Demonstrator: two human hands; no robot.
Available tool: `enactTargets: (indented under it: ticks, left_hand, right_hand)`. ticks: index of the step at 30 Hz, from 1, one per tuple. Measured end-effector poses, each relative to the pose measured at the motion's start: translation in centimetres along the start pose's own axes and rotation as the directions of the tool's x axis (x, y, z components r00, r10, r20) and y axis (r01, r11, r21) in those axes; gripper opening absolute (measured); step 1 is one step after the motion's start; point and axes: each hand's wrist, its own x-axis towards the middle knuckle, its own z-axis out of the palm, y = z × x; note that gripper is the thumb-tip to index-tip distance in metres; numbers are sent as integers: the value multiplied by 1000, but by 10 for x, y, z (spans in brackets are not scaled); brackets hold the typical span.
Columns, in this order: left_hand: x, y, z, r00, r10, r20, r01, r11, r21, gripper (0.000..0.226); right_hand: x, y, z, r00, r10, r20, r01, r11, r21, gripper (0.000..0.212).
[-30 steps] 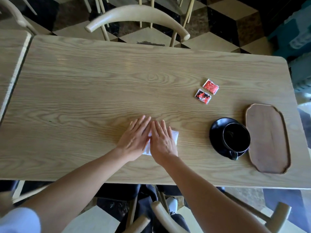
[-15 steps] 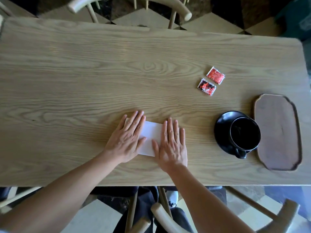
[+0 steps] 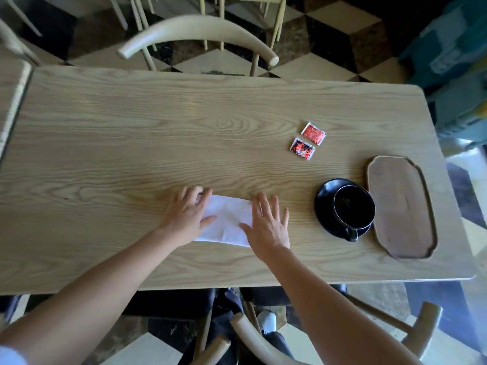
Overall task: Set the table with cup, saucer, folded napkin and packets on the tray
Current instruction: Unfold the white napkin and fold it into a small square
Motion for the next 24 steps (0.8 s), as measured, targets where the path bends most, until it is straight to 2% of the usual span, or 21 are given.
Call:
enactTargets:
  ticks: [4, 6, 8, 10, 12, 14, 16, 18, 21, 22, 23, 24]
  left_hand:
    - [7, -3, -11, 991, -94, 94, 100, 993, -61, 55]
    - [4, -4, -13, 983, -134, 129, 160, 963, -218, 38]
    - [-3, 0, -18, 956, -162, 246, 260, 857, -445, 31]
    - [-12, 4, -27, 900, -131, 416, 379, 706, -598, 33]
    - [-21, 11, -41, 834, -44, 550, 444, 645, -621, 28]
    - [-31, 22, -55, 757, -2, 654, 527, 594, -608, 32]
    - [-39, 35, -64, 724, 19, 689, 607, 458, -650, 32]
    - [-46, 50, -75, 721, 104, 685, 634, 299, -713, 18]
    - [-55, 71, -95, 750, 144, 645, 632, 130, -764, 14]
    - [-56, 77, -100, 769, 129, 626, 623, 70, -779, 15]
    - [-57, 83, -108, 792, 106, 602, 604, 11, -797, 15]
    - [-58, 89, -115, 814, 85, 574, 579, -39, -815, 15]
  right_hand:
    - [7, -12, -20, 998, 23, -52, -23, 1000, 3, 58]
    - [9, -13, -22, 998, 39, -47, -35, 995, 95, 45]
    - [7, -10, -25, 996, 92, -1, -88, 954, 286, 33]
    - [4, -6, -31, 981, 168, 96, -193, 838, 511, 26]
    - [-2, -2, -42, 965, 180, 189, -260, 671, 694, 21]
    - [-9, 2, -56, 960, 155, 234, -281, 507, 815, 26]
    - [-16, 4, -73, 961, 124, 248, -277, 414, 867, 30]
    - [-25, 8, -89, 968, 113, 225, -252, 393, 885, 35]
    - [-46, 18, -104, 948, 256, 188, -274, 361, 891, 42]
    - [-55, 24, -106, 930, 281, 238, -318, 285, 904, 47]
    - [-66, 32, -108, 915, 244, 321, -368, 181, 912, 52]
    - [-76, 38, -110, 907, 145, 395, -409, 82, 909, 56]
